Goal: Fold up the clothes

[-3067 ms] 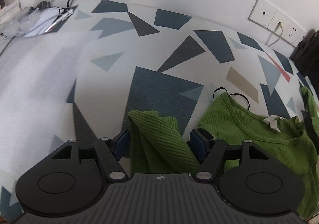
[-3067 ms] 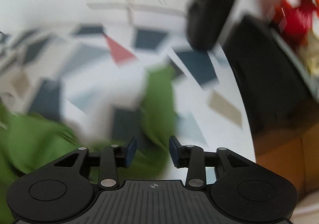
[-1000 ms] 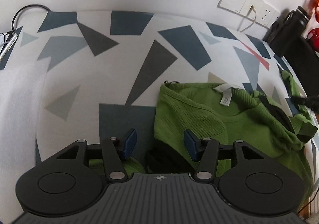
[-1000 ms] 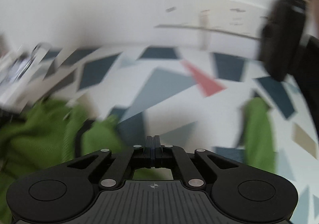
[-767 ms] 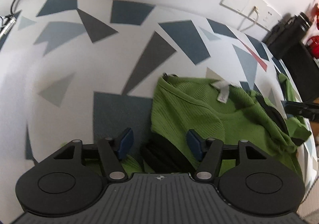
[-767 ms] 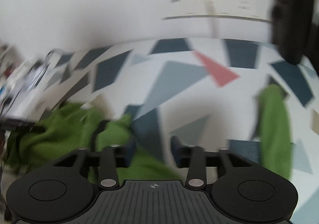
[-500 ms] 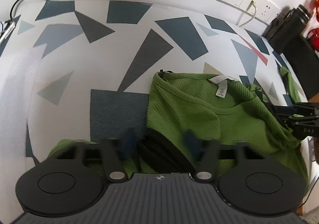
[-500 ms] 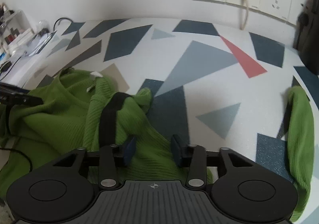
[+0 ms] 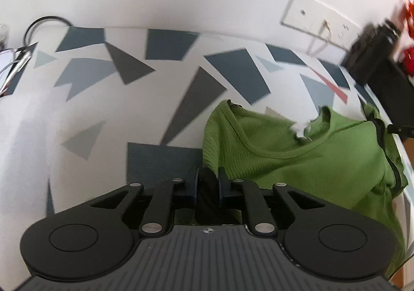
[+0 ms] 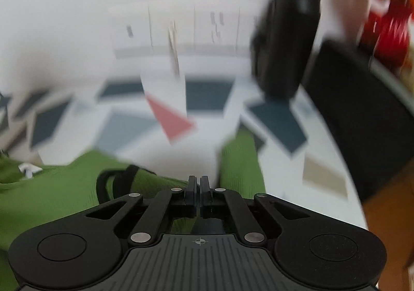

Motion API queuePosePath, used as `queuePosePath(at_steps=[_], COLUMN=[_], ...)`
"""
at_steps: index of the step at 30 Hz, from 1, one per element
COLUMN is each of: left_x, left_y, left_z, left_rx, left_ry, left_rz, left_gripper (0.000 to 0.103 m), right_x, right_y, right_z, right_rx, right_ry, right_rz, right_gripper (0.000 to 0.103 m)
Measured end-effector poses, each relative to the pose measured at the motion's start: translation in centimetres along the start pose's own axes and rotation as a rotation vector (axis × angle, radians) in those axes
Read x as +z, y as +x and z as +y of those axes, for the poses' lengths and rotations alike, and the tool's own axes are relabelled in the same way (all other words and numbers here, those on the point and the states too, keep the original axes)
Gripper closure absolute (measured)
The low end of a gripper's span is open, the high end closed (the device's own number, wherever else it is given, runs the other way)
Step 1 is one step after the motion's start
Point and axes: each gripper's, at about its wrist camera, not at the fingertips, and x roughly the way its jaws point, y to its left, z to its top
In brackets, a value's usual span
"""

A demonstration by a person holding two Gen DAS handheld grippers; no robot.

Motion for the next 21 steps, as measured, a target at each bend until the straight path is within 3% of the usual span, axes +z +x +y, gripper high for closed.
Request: queuePosePath(at_steps=[4, 8, 11, 16, 19, 21], left_x=[-0.1, 0.1, 0.1, -1.0, -2.1, -2.8], left_y=[0.3, -0.2, -1.4, -3.1, -3.7, -4.3], left_z=[-0.1, 0.6, 1.5, 3.2, 3.6, 3.1], left_rx=[-0.013, -0.015, -0.011, -0.018, -0.049, -0.059], left_ry=[-0.021, -0.058, -0.076, -0.101, -0.096, -0.078], left_rz=[0.011, 0.0, -0.015, -0.005, 0.027, 0.006], left_gripper=[0.07, 0.065, 0.061, 0.052, 0.049, 0.049], right_x=[-0.6, 0.5, 1.4, 0.8, -0.3, -1.0], right_y=[0.3, -0.1, 0.8, 2.6, 3.3, 3.7], right_z=[1.5, 3.2, 5.2, 8.0, 8.4, 8.4], right_rx=[0.009, 0.074, 0.121, 0.161, 0.159, 0.156], right_ry=[-0.059, -0.073, -0.113, -0.176, -0.169, -0.162], right_rz=[0.015, -0.036, -0.027, 0.05, 0.084, 0.102], right_gripper=[0.077, 0.074, 0.073, 0.071, 0.069, 0.067])
